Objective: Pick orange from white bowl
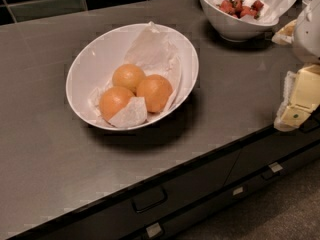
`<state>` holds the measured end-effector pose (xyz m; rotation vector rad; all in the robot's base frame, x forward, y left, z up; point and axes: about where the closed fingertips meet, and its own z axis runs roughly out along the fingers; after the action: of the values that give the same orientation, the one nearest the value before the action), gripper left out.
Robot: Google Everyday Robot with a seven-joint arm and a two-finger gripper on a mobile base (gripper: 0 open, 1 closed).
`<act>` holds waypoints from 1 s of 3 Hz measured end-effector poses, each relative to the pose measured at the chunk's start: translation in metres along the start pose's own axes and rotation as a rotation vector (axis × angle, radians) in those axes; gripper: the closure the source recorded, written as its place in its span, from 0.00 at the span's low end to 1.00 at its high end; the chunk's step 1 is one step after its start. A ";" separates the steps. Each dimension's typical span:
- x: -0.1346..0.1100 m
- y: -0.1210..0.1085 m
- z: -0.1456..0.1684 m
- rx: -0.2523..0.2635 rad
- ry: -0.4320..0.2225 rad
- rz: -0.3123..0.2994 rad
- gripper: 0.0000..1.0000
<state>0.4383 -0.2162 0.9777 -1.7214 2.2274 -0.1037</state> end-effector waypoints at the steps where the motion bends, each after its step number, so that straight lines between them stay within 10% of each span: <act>1: 0.000 0.000 0.000 0.000 0.000 -0.001 0.00; 3: -0.041 -0.007 0.002 0.021 -0.025 -0.088 0.00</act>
Offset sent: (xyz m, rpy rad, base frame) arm 0.0115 0.0263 0.0064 -0.0135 -0.0257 0.0721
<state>0.4544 -0.1791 0.9857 -1.8004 2.1255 -0.1250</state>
